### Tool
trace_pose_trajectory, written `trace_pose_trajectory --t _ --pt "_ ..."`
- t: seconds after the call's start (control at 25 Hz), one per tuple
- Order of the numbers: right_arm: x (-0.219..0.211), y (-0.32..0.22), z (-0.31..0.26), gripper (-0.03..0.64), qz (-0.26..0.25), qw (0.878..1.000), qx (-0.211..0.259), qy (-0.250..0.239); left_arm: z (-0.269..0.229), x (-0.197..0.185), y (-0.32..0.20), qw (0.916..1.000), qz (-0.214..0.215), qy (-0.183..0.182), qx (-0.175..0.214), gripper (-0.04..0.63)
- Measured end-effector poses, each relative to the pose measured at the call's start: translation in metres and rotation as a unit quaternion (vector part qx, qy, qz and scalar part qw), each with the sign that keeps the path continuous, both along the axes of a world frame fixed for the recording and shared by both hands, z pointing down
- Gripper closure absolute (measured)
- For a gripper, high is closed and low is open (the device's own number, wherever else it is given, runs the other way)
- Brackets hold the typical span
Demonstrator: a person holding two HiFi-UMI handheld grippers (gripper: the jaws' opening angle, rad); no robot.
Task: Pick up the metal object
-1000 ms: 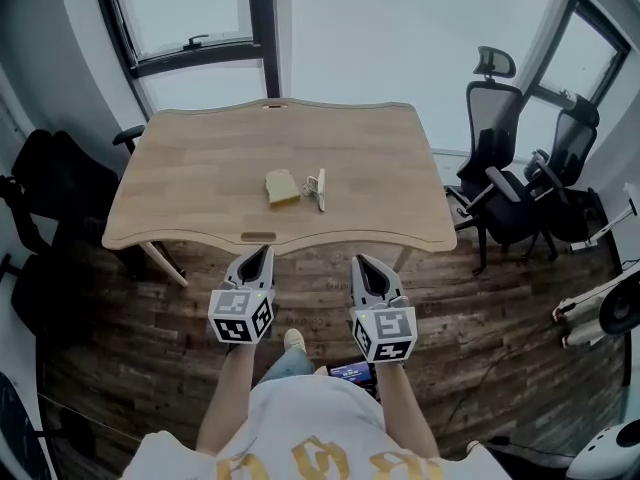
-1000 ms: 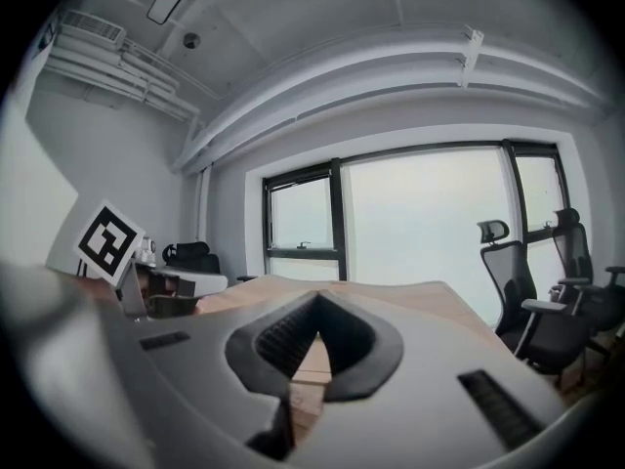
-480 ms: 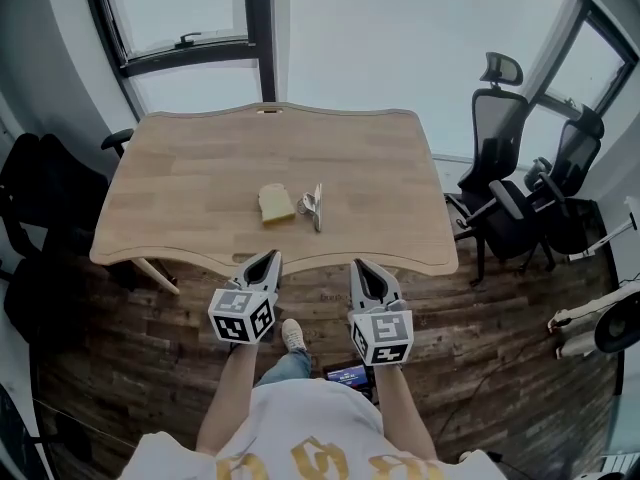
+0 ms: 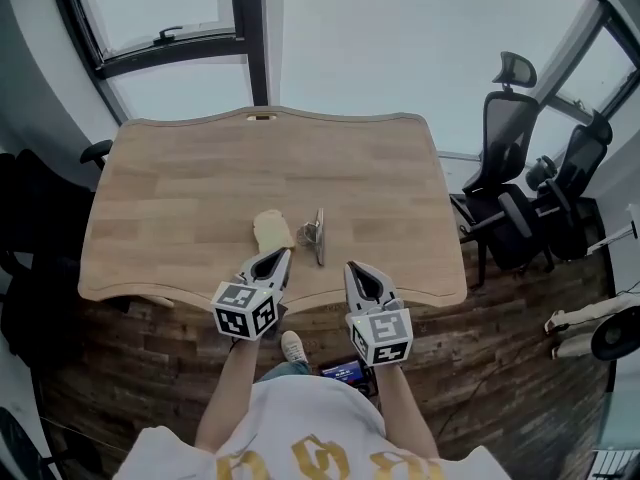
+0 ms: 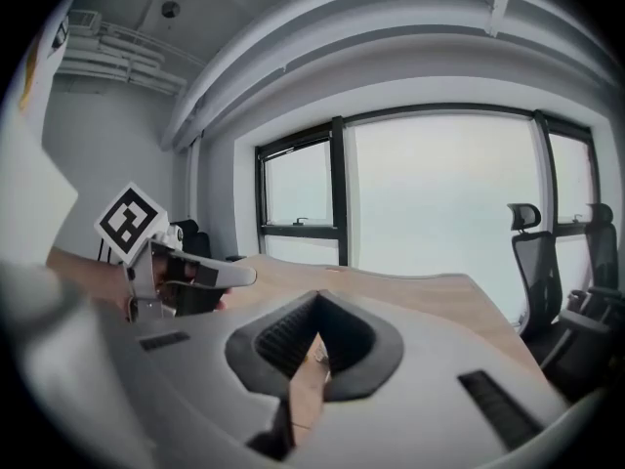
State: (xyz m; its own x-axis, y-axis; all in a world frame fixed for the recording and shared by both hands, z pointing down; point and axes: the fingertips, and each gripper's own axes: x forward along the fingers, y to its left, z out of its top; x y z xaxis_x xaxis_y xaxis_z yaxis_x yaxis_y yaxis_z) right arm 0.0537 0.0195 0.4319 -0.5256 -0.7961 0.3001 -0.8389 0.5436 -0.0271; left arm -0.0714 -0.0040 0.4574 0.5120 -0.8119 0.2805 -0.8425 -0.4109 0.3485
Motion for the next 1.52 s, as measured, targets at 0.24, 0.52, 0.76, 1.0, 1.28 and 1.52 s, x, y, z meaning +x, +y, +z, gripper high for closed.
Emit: trace_pose_trajectory --t 0.24,0.52,0.76,1.0,1.28,1.52 --pt "-0.013 -0.038 0.009 0.606 0.022 1.000 -0.003 0.007 0.006 -0.017 -0.047 0.9997 0.005 0.024 0.003 0.577" --pt "-0.002 -0.056 0.002 0.606 0.046 0.999 0.006 -0.025 0.013 -0.019 -0.070 1.0000 0.008 -0.003 0.005 0.577" --pt "-0.010 -0.074 -0.003 0.606 0.023 0.997 0.007 -0.072 0.016 -0.015 -0.089 0.9992 0.017 -0.031 0.018 0.577" --pt "-0.003 -0.101 0.012 0.606 0.039 0.999 0.001 -0.033 0.026 -0.012 -0.103 0.9990 0.024 -0.038 0.003 0.577" --pt "-0.005 -0.120 0.024 0.606 0.039 0.999 -0.014 -0.017 0.046 -0.025 -0.118 0.9990 0.006 -0.037 -0.025 0.577" --pt "-0.002 -0.128 0.050 0.606 0.042 0.998 -0.044 -0.015 0.075 -0.024 -0.122 0.9965 0.012 -0.051 -0.065 0.577"
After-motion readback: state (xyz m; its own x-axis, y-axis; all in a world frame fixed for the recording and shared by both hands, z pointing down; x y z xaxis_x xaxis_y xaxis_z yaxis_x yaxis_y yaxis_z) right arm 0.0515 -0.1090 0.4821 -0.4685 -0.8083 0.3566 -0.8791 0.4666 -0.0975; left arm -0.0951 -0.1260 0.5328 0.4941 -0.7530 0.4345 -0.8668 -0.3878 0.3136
